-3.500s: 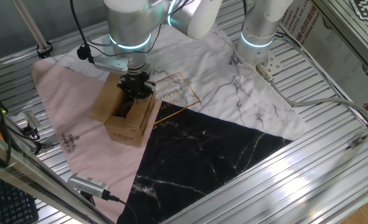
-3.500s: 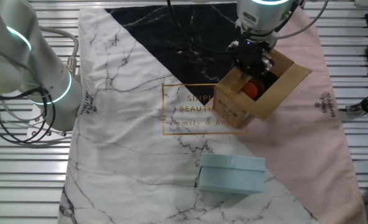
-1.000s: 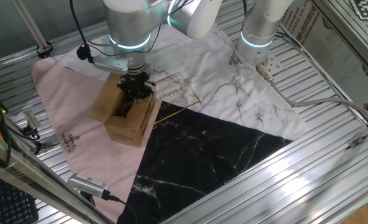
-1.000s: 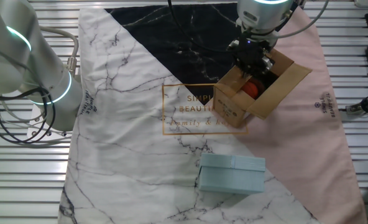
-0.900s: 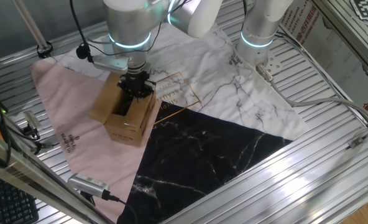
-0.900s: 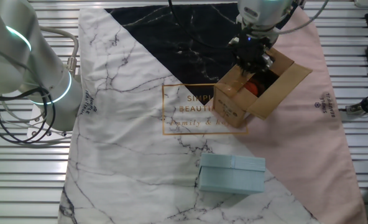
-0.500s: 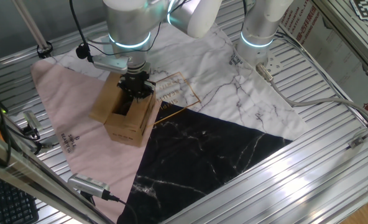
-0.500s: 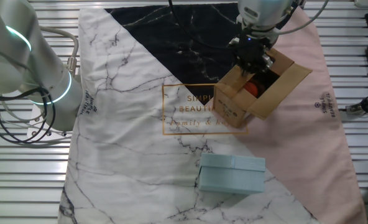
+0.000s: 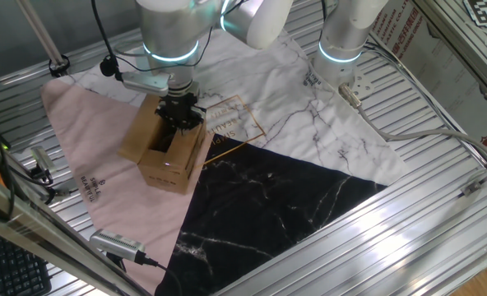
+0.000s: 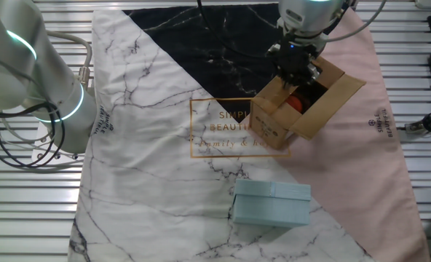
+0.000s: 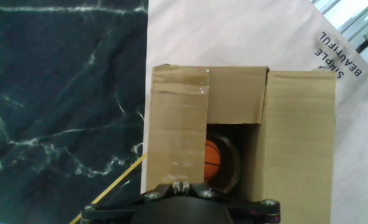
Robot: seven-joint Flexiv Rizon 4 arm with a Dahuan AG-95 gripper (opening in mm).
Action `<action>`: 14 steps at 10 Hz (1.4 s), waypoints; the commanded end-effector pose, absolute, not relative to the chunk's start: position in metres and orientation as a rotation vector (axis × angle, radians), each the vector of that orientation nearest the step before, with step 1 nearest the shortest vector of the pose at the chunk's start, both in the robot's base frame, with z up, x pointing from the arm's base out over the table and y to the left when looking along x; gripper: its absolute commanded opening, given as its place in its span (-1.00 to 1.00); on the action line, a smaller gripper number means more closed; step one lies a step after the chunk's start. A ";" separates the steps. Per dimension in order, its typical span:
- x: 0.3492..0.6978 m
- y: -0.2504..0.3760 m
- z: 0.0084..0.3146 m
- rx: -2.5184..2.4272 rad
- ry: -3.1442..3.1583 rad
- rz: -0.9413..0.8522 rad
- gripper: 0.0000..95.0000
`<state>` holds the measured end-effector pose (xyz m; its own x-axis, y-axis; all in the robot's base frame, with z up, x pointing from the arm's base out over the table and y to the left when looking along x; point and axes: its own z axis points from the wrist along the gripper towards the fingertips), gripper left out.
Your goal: Cover the box
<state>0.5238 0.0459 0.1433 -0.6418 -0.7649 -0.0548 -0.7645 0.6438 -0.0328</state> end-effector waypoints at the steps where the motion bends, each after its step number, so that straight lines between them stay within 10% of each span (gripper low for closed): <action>1: 0.524 0.046 0.145 -1.302 2.802 -0.015 -1.00; 14: 0.524 0.046 0.145 -0.841 2.981 -0.255 -1.00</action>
<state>0.5234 0.0463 0.1449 -0.8307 -0.5568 0.0029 -0.5526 0.8238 -0.1261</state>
